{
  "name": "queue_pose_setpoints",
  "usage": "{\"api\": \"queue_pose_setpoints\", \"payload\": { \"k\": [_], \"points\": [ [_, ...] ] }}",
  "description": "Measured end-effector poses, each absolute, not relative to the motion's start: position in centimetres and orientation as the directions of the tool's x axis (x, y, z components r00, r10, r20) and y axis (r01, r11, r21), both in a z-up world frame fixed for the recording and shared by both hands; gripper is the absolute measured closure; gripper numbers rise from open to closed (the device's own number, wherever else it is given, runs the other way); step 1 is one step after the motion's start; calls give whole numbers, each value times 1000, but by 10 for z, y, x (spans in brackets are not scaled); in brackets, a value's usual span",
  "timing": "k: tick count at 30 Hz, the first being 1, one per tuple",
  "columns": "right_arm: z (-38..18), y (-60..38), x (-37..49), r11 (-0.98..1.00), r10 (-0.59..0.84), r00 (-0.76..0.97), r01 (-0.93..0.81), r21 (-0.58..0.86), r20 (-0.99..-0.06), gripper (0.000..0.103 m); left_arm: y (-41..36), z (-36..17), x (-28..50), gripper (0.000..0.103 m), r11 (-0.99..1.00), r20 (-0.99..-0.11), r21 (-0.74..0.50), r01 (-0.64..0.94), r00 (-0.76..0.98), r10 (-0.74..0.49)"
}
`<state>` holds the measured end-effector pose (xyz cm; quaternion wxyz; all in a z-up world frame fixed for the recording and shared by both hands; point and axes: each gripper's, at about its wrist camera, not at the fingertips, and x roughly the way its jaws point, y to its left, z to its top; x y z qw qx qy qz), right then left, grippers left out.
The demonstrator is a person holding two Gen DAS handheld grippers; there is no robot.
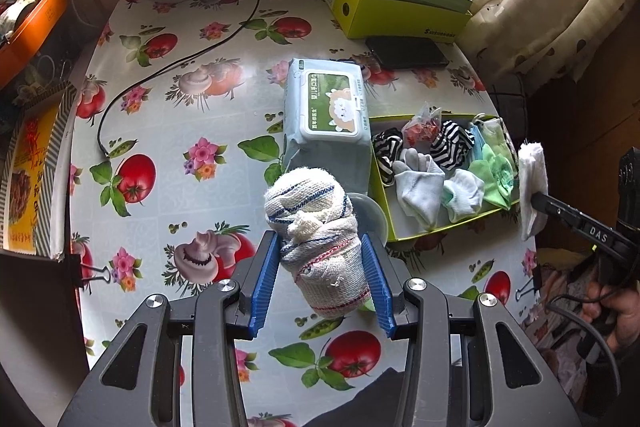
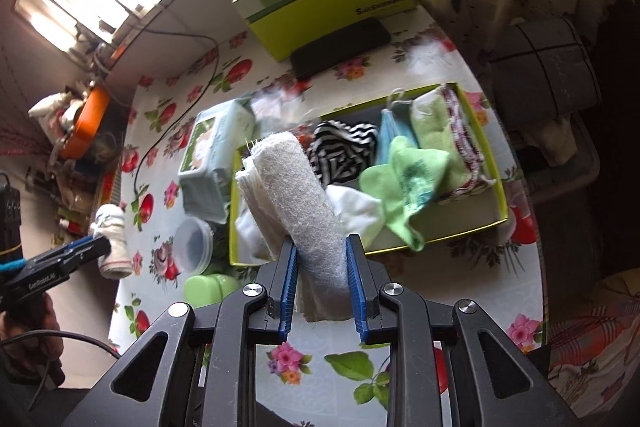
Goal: Organize soft objects
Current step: 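Carry the towel roll with the right tool while the left tool carries the rolled sock to the tray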
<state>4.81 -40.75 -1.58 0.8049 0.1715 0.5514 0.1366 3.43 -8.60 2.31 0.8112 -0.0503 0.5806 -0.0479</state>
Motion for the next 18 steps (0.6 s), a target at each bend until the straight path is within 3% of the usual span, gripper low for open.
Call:
{"api": "queue_pose_setpoints", "payload": {
  "k": [18],
  "points": [
    [-66,-433,95,891,405,318,73,448,-857,80,-120,20,55,59,993,-950,-115,40,289,-121]
  ]
}}
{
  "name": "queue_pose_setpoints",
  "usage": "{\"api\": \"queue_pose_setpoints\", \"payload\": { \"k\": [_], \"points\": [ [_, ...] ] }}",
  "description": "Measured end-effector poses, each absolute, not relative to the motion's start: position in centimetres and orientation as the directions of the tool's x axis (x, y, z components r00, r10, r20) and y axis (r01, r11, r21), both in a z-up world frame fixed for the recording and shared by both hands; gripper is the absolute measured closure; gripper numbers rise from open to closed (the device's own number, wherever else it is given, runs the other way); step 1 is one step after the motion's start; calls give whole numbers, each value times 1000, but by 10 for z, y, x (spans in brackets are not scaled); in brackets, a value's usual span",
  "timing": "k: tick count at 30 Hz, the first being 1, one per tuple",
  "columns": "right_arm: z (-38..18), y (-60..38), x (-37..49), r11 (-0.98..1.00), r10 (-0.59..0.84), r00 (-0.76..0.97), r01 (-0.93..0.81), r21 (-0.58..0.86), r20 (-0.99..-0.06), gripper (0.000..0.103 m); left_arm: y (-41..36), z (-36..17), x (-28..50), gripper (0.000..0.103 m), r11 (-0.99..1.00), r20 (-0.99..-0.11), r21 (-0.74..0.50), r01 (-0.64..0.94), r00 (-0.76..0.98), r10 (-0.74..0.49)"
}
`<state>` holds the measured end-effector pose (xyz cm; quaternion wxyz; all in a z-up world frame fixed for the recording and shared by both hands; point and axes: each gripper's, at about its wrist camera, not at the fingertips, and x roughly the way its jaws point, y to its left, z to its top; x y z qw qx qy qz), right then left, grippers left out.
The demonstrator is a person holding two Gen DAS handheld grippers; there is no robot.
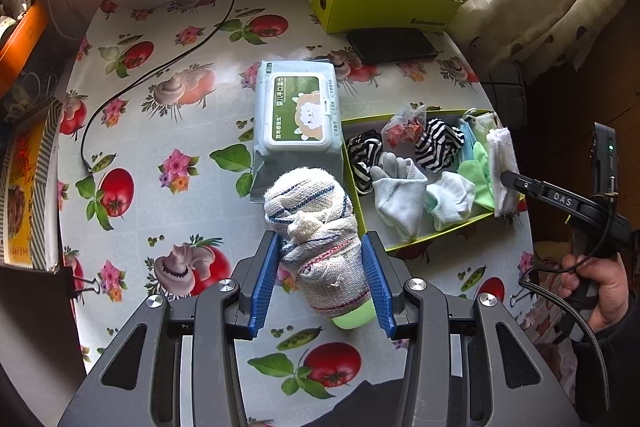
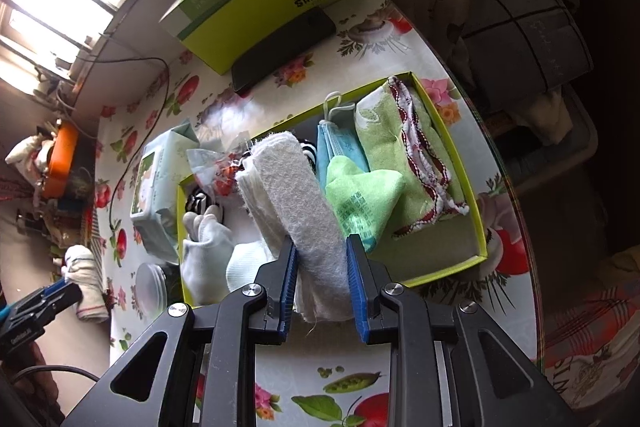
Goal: Organize soft objects
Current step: 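Carry the towel roll with the right tool while the left tool carries the rolled sock to the tray, then lower the towel roll into the tray and open the right tool while the left tool releases the rolled sock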
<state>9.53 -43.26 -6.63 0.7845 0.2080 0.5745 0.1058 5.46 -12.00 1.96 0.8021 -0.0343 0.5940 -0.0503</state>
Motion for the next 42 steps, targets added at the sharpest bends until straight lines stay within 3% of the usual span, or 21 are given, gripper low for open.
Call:
{"api": "queue_pose_setpoints", "payload": {
  "k": [10,20,28,42],
  "points": [
    [-91,-424,118,899,402,288,55,434,-869,79,-125,19,61,59,993,-952,-111,30,283,-115],
    [-64,-430,105,901,397,350,25,432,-848,72,-159,17,88,59,984,-950,-144,102,265,-166],
    [-51,-434,92,897,412,351,4,441,-841,65,-195,-7,120,59,969,-952,-197,152,205,-225],
    [-57,-432,86,887,432,330,11,461,-839,64,-243,-51,155,59,951,-956,-246,188,113,-270]
  ]
}}
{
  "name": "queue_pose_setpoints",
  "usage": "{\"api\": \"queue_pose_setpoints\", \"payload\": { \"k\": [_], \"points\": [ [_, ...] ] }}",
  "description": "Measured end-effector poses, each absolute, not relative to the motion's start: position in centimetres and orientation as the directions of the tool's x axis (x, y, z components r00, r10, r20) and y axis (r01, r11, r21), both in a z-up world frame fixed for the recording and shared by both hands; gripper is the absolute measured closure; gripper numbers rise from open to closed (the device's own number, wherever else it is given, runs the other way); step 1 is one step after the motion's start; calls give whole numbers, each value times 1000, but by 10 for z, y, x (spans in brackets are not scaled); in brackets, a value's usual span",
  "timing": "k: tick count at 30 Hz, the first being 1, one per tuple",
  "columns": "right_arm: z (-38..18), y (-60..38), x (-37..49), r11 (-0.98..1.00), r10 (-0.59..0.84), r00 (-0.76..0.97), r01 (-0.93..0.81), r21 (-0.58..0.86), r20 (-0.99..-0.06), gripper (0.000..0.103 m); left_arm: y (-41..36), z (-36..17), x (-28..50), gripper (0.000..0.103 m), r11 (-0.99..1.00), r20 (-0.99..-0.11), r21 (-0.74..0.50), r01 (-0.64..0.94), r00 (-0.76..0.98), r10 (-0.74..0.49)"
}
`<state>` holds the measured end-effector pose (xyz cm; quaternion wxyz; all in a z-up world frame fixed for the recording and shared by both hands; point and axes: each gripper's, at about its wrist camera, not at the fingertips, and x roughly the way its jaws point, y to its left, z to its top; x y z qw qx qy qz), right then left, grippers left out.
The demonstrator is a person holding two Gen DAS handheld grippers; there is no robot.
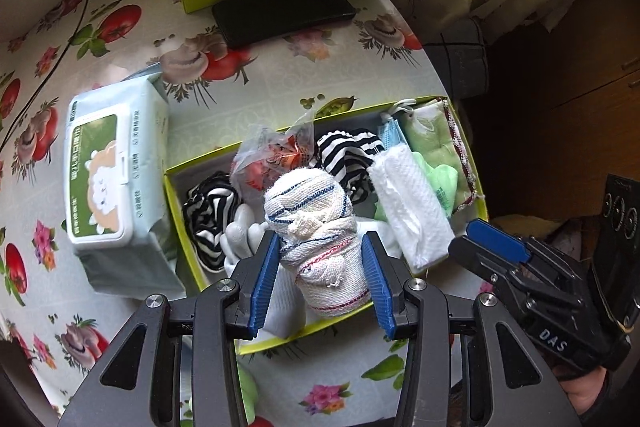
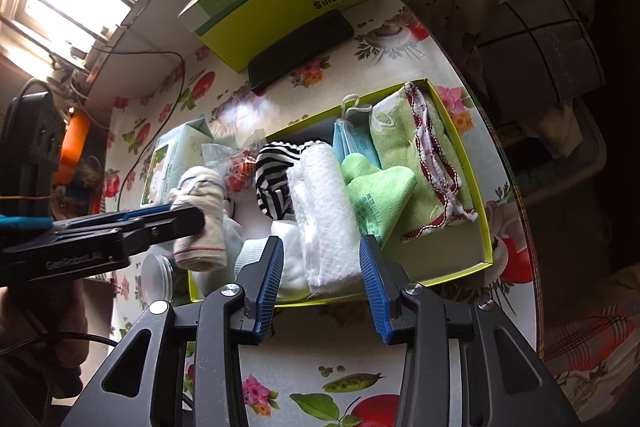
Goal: Organize soft objects
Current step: 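Lower the towel roll into the tray and open the right tool while the left tool releases the rolled sock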
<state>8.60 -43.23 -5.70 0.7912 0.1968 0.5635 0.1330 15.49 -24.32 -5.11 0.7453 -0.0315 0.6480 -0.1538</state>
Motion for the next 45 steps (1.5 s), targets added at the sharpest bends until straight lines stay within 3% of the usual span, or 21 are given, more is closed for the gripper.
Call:
{"api": "queue_pose_setpoints", "payload": {
  "k": [13,28,29,31,34,45],
  "points": [
    [-60,-427,87,903,409,307,-2,429,-859,63,-257,-69,165,59,959,-972,-169,228,120,-200],
    [-59,-421,89,916,384,313,-12,400,-869,61,-252,-67,164,59,960,-971,-178,215,121,-207],
    [-60,-421,90,918,381,312,-15,397,-870,63,-251,-65,163,59,959,-969,-184,213,124,-214],
    [-63,-419,92,923,370,309,-20,383,-876,81,-249,-61,161,59,959,-966,-191,211,132,-221],
    [-71,-416,97,926,366,294,-22,377,-883,91,-246,-59,160,59,959,-966,-188,213,137,-220],
    [-81,-411,111,937,342,292,-40,346,-893,94,-244,-55,153,59,957,-963,-184,224,153,-222]
  ]
}}
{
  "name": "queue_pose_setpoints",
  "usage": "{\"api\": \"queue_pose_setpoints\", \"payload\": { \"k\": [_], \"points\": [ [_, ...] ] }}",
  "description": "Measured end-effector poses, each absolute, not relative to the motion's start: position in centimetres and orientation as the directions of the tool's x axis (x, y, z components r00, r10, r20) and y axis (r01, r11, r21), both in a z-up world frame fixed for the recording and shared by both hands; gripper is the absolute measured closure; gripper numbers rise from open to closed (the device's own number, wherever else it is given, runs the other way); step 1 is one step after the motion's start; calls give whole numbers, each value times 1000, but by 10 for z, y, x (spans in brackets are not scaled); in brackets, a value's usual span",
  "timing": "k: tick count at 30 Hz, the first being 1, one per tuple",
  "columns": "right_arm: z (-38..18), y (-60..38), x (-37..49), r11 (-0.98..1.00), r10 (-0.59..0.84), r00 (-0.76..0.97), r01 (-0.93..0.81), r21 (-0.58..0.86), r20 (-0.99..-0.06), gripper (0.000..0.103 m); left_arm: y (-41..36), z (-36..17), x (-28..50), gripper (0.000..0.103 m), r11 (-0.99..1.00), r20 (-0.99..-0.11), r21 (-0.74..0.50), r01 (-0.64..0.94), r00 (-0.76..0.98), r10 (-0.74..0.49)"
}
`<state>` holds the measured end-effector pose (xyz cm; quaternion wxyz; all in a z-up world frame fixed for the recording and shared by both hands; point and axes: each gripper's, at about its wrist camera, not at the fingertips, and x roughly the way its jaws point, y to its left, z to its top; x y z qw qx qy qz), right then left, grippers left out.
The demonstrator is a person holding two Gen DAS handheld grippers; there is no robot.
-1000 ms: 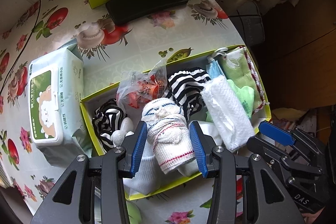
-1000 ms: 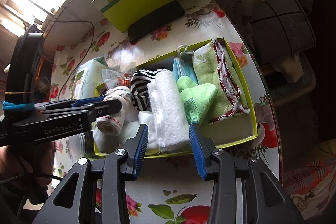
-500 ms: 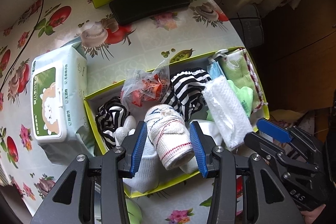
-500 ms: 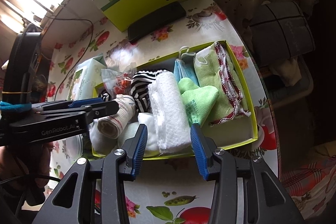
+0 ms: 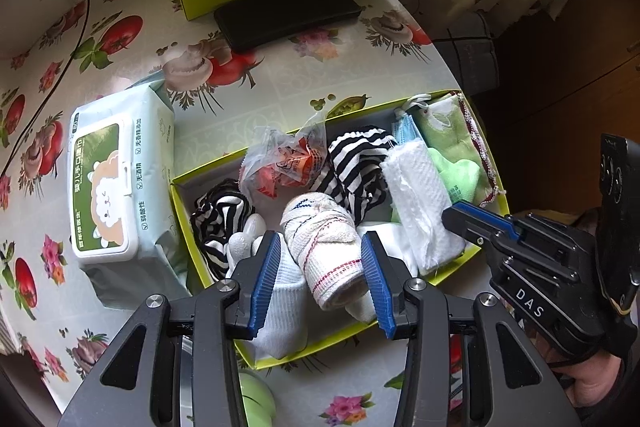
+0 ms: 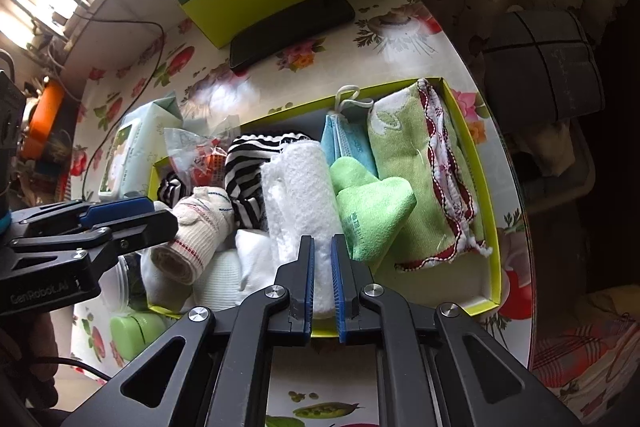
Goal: Organize soft objects
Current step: 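Lower the towel roll into the tray and open the right tool while the left tool releases the rolled sock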
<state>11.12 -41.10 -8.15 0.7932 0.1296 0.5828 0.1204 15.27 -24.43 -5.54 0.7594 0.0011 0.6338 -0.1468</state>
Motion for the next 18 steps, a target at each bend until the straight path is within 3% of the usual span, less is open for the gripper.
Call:
{"api": "queue_pose_setpoints", "payload": {
  "k": [12,14,18],
  "points": [
    [-56,-410,89,928,369,301,-68,366,-879,94,-248,-34,138,60,951,-955,-170,260,195,-224],
    [-53,-408,85,930,365,301,-74,360,-881,92,-249,-30,135,60,949,-953,-164,270,205,-223],
    [-46,-403,80,935,354,306,-80,346,-884,77,-247,-24,130,59,949,-951,-153,275,219,-217]
  ]
}}
